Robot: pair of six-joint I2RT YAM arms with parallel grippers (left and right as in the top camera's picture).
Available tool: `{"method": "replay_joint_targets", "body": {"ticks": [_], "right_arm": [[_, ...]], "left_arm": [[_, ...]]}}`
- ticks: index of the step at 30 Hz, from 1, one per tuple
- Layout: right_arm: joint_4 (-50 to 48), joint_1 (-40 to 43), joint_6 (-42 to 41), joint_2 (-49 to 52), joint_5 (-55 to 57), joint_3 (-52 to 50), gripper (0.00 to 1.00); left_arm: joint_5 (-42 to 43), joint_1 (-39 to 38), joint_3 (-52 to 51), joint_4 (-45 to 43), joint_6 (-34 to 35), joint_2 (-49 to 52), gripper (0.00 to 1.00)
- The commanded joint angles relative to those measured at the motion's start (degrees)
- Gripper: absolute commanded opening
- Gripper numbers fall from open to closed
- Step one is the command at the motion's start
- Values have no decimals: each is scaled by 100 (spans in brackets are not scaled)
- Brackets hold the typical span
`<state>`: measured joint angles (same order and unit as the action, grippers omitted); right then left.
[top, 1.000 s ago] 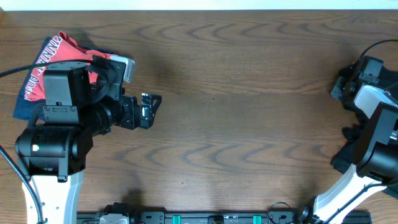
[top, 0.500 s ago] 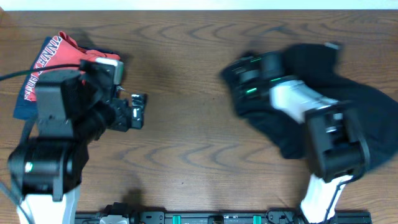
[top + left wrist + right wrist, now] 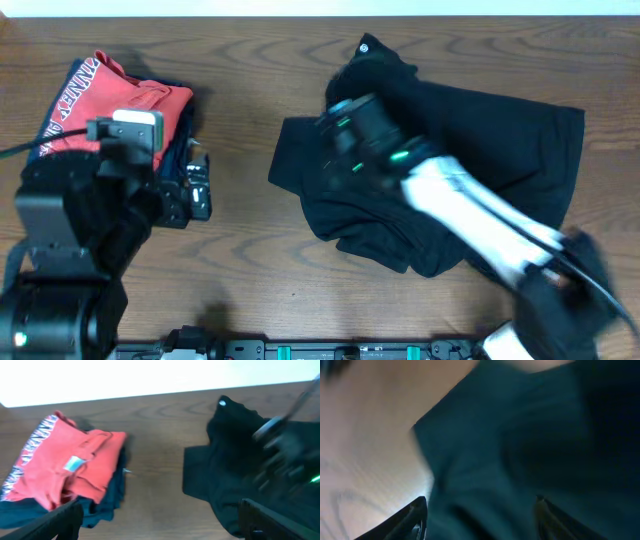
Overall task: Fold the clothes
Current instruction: 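Drag the black t-shirt to the table center and spread it flat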
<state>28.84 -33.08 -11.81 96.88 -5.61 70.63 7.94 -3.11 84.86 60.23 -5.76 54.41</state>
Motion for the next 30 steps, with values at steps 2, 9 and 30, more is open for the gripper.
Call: {"method": "replay_joint_targets", "body": {"ticks": [2,9,30], "right_arm": [[1158,1266,-1519,-822,1097,98,64],[2321,4083,-1690,-723,1106,-52,66],[874,6791,-1126,1884,-195,-111,66]], "left_arm": [[638,-9,61,66,70,275,95],[990,-9,61,297,70,748,87],[1397,-15,61,127,48,1117,87]]}}
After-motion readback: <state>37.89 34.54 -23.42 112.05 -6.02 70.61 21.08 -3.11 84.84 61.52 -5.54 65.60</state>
